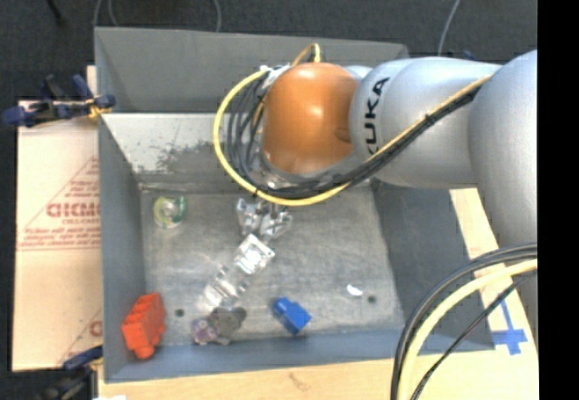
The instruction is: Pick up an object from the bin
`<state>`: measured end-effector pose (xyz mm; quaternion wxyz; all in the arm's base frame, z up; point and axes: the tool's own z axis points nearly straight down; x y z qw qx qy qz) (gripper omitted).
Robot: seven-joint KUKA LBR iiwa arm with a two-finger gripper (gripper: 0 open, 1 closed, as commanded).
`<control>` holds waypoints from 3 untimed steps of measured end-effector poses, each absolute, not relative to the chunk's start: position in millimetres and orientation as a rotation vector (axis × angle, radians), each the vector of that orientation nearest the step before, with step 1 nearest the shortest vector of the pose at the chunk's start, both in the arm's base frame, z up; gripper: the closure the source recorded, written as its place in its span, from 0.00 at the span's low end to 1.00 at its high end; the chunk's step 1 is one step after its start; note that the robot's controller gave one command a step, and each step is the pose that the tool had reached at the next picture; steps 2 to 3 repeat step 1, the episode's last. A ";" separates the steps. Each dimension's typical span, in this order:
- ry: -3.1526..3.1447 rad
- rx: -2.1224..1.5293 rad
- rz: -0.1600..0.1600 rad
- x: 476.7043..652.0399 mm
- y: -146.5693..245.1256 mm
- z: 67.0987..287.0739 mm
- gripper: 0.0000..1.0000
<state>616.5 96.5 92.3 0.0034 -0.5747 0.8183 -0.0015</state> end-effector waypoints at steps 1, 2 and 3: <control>2.566 -1.792 -0.009 619.3 95.6 200.8 1.00; 2.566 -1.792 -0.009 619.3 95.6 200.8 1.00; 2.566 -1.792 -0.009 619.3 95.6 200.8 1.00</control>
Offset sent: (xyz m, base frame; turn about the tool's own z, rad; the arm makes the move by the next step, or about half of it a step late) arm -0.0001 -0.0001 0.1022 0.0000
